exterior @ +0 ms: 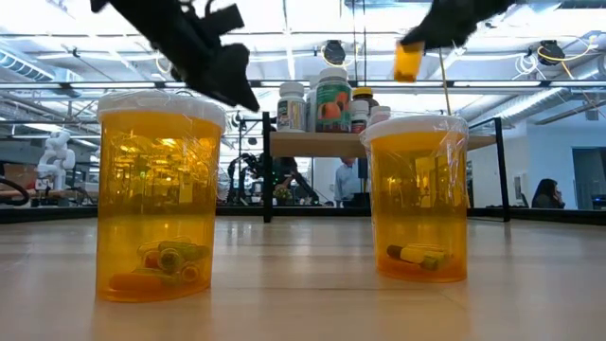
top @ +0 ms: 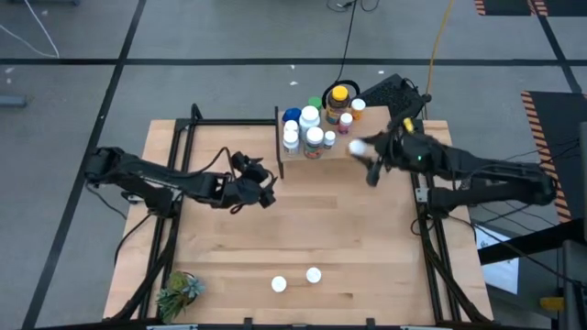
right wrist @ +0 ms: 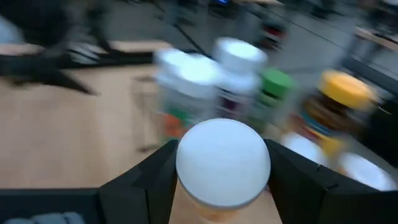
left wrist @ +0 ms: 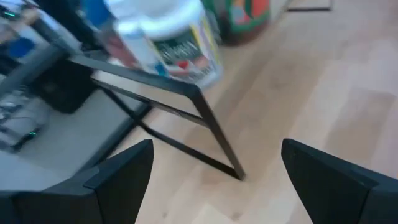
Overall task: Pick and place medicine bottles onto shelf by color
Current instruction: Put the orange bottle on the shelf
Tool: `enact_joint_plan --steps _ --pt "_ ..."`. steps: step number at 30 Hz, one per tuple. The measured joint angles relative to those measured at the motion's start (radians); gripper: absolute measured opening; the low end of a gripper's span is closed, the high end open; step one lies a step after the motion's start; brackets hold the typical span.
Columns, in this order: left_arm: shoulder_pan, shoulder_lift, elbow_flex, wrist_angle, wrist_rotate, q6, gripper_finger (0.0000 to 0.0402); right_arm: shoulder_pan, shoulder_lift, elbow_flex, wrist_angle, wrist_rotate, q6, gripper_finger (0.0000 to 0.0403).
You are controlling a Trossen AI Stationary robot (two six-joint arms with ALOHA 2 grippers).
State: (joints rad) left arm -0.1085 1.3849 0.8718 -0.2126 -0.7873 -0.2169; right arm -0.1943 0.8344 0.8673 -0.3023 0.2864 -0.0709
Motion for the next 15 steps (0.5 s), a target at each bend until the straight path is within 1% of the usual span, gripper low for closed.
enact_joint_plan --steps 4,7,8,11,15 --pt "0.052 0.006 -0.048 0.072 0.117 0.024 0.0358 -0.164 0.011 0.0 -0.024 0.001 -0.014 0.0205" --pt "0.071 0.005 -0.07 0.112 0.153 0.028 0.0358 -0.276 0.049 0.0 -0.014 -0.005 -0.045 0.0205" --pt "0.073 0.005 -0.076 0.111 0.159 0.028 0.0358 -0.315 0.064 0.0 -0.01 -0.028 -0.047 0.0205" --pt "0.074 0.005 -0.084 0.11 0.163 0.028 0.0358 -0.422 0.118 -0.001 0.009 -0.149 -0.04 0.0205" --pt "0.074 0.005 -0.086 0.11 0.168 0.029 0.0358 -0.51 0.184 -0.001 0.024 -0.246 -0.024 0.0205"
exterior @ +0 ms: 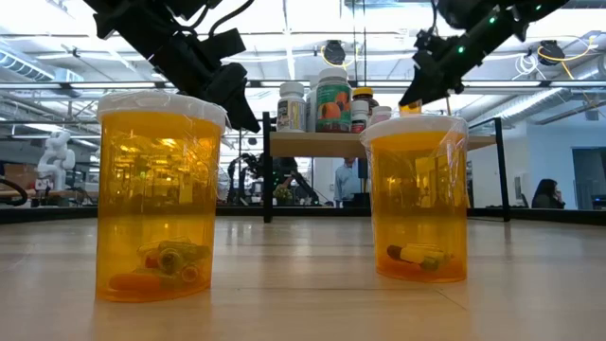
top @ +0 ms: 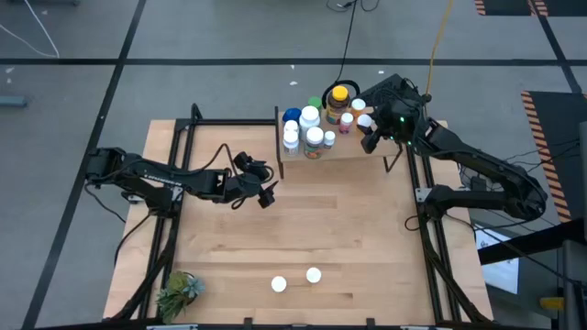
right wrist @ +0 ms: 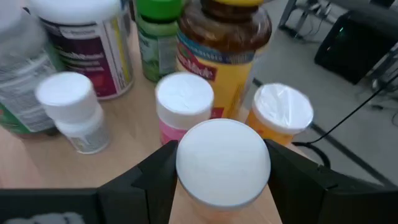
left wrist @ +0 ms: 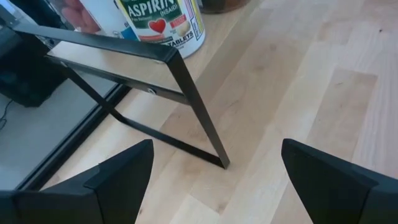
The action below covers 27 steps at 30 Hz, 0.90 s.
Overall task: Pick and place medicine bottles onto shelf by color
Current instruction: Put the orange bottle on the shelf
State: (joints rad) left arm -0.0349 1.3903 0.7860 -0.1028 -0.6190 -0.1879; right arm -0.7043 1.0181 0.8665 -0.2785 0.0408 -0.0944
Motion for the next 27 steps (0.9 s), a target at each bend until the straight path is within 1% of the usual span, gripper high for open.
enact_joint_plan --steps 5,10,15,19,24,27 --pt "0.0 0.0 0.0 -0.005 0.001 0.001 0.0358 -0.055 0.049 0.0 0.033 -0.07 0.008 0.0205" --pt "0.0 0.0 0.0 -0.004 0.025 0.002 0.0358 -0.082 0.088 0.0 0.039 -0.073 0.008 0.0206" --pt "0.0 0.0 0.0 -0.004 0.026 -0.005 0.0358 -0.09 0.104 0.0 0.057 -0.12 0.008 0.0216" --pt "0.0 0.0 0.0 0.001 0.026 -0.006 0.0358 -0.089 0.115 0.0 0.069 -0.125 0.006 0.023" --pt "0.0 0.0 0.0 0.0 0.026 -0.009 0.0358 -0.089 0.13 0.0 0.084 -0.195 0.008 0.0233" --pt "0.0 0.0 0.0 0.0 0.026 -0.011 0.0358 -0.089 0.131 0.0 0.081 -0.199 0.008 0.0234"
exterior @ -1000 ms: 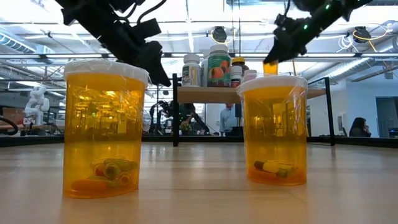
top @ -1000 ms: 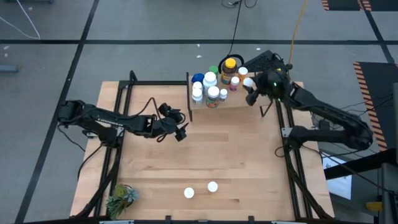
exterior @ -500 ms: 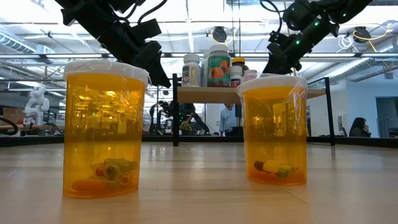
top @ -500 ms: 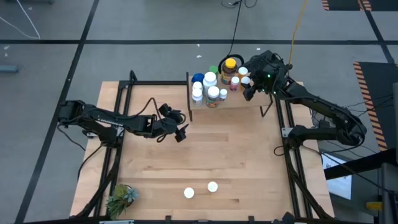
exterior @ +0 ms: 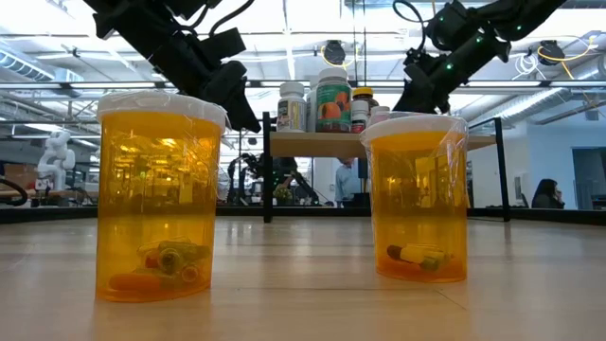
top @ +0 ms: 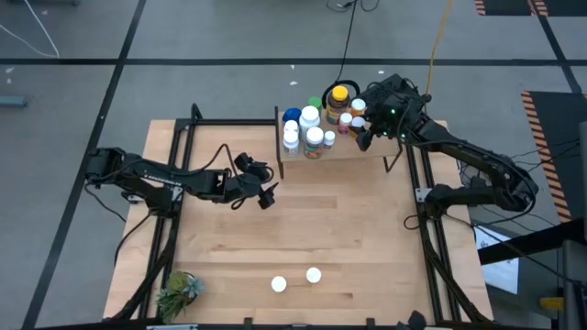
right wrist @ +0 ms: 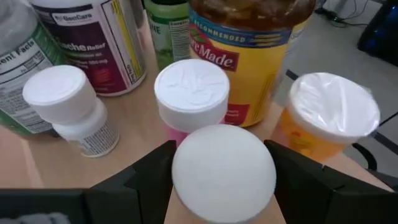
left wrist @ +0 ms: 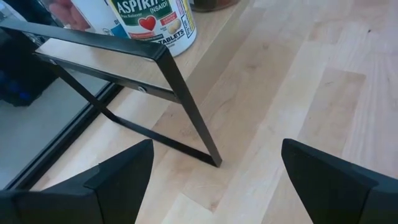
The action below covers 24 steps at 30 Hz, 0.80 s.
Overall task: Pick and place medicine bottles onto shelf by color
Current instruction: Put the orange bottle on the shelf
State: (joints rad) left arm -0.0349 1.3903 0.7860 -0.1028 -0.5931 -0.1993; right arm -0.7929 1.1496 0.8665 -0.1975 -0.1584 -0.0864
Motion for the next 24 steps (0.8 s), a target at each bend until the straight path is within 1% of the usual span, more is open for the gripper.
enact_joint_plan --steps 6,8,15,24 --pt "0.0 0.0 0.0 -0.007 0.011 -0.012 0.0358 -0.015 -0.03 0.0 -0.005 0.007 0.01 0.0235" --pt "0.0 0.0 0.0 -0.007 0.013 -0.012 0.0358 -0.019 -0.04 0.0 -0.009 0.03 0.011 0.0235" --pt "0.0 0.0 0.0 -0.006 0.013 -0.012 0.0358 -0.026 -0.048 0.0 -0.033 0.06 -0.005 0.0235" --pt "0.0 0.0 0.0 -0.006 0.013 -0.013 0.0358 -0.023 -0.067 0.0 -0.039 0.054 -0.016 0.0236"
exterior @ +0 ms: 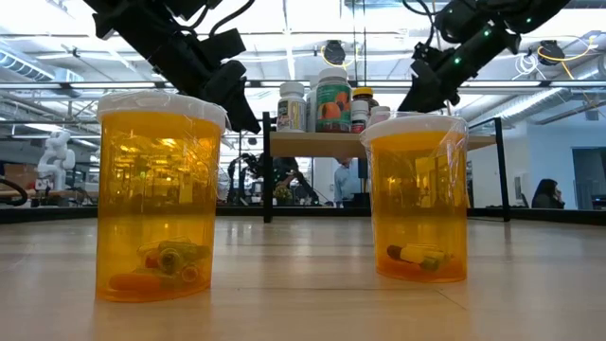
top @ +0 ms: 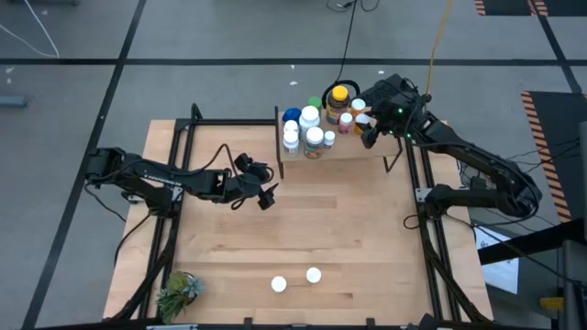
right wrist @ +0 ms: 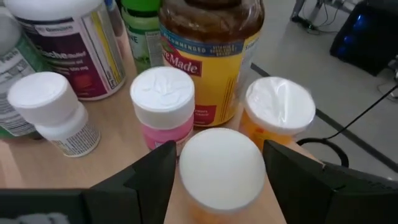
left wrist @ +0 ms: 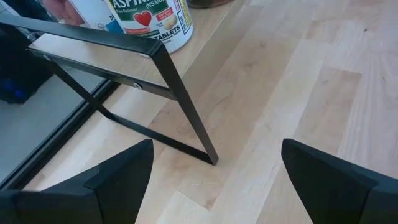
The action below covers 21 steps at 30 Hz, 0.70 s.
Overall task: Pick and place medicine bottles onto shelf by color
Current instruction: Put the orange bottle on the shelf
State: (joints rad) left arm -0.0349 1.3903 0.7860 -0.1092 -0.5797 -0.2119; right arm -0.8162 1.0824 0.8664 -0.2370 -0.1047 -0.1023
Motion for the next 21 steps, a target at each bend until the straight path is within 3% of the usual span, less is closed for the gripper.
enact_joint_plan --steps 6,12,16,18,21 --pt "0.0 0.0 0.0 0.0 0.003 0.0 0.0358 0.001 -0.076 0.0 0.0 -0.004 -0.05 0.0236" --pt "-0.02 0.0 0.0 0.002 0.042 0.001 0.0358 0.042 -0.186 0.0 -0.003 -0.088 -0.043 0.0236" --pt "-0.064 0.0 0.0 0.007 0.049 -0.024 0.0358 0.155 -0.241 0.0 -0.035 -0.222 -0.086 0.0236" --pt "-0.097 0.0 0.0 0.009 0.05 -0.045 0.0358 0.249 -0.256 0.0 -0.037 -0.213 -0.089 0.0236" --pt "-0.15 0.0 0.0 0.014 0.042 -0.077 0.0358 0.419 -0.255 -0.023 -0.012 -0.118 -0.074 0.0236"
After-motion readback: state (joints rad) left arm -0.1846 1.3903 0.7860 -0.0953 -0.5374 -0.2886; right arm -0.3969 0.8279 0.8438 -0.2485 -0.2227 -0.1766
